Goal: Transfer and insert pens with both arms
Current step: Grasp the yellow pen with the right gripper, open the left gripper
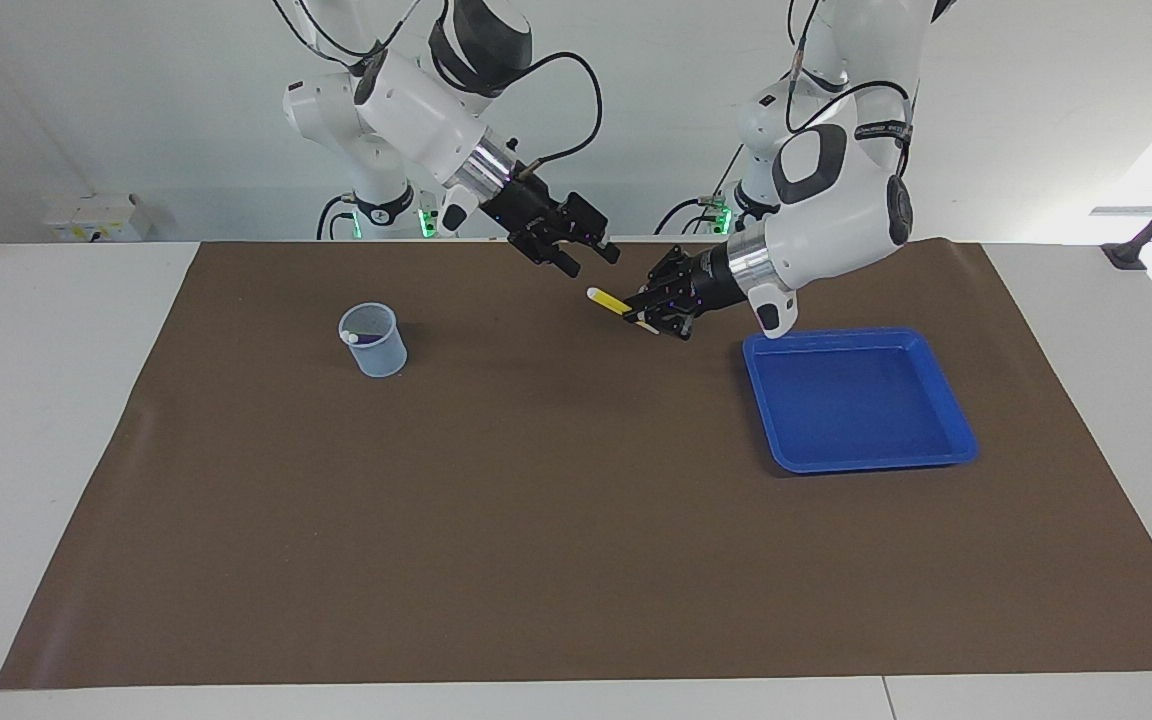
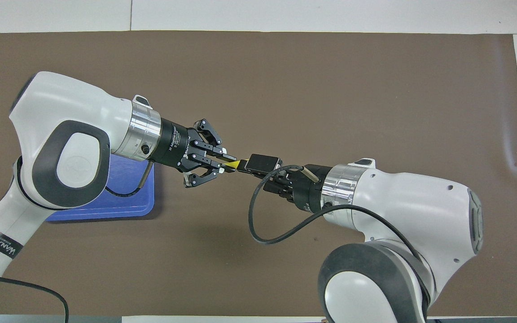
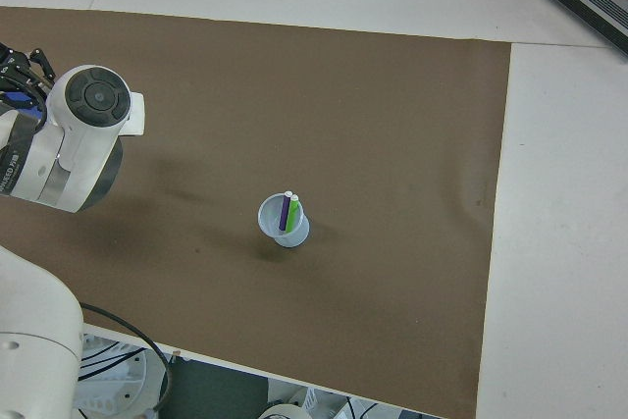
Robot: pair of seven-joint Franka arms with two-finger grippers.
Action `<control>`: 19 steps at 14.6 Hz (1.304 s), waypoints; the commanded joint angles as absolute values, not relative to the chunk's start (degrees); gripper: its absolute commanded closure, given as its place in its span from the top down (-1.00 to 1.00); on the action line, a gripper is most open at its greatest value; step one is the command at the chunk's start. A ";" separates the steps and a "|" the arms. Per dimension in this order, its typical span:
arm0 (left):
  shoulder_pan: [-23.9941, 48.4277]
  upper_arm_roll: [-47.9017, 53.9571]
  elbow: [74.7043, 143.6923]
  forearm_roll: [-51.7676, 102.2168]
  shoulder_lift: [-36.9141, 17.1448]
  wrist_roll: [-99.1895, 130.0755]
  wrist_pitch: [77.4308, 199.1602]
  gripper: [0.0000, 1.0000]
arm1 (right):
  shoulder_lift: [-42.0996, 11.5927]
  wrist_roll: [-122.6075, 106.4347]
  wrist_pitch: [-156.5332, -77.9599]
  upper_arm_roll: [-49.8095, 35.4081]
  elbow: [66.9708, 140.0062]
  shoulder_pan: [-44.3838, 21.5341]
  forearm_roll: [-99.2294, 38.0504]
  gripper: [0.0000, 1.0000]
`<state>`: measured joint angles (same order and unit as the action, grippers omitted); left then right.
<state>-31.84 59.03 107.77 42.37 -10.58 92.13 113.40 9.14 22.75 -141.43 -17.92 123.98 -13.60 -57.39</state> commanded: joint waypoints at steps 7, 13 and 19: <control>-32.61 59.15 110.30 45.88 -7.12 92.81 113.64 -1.00 | 8.35 18.63 -143.79 -18.02 124.63 -13.36 -57.83 0.24; -32.78 59.15 110.30 45.97 -7.12 92.72 112.76 -1.00 | 8.09 18.63 -144.49 -18.02 124.45 -12.92 -57.83 -0.14; -33.13 59.15 110.30 46.05 -7.12 92.81 112.76 -1.00 | 7.82 18.63 -145.63 -18.02 124.37 -13.01 -57.83 -0.14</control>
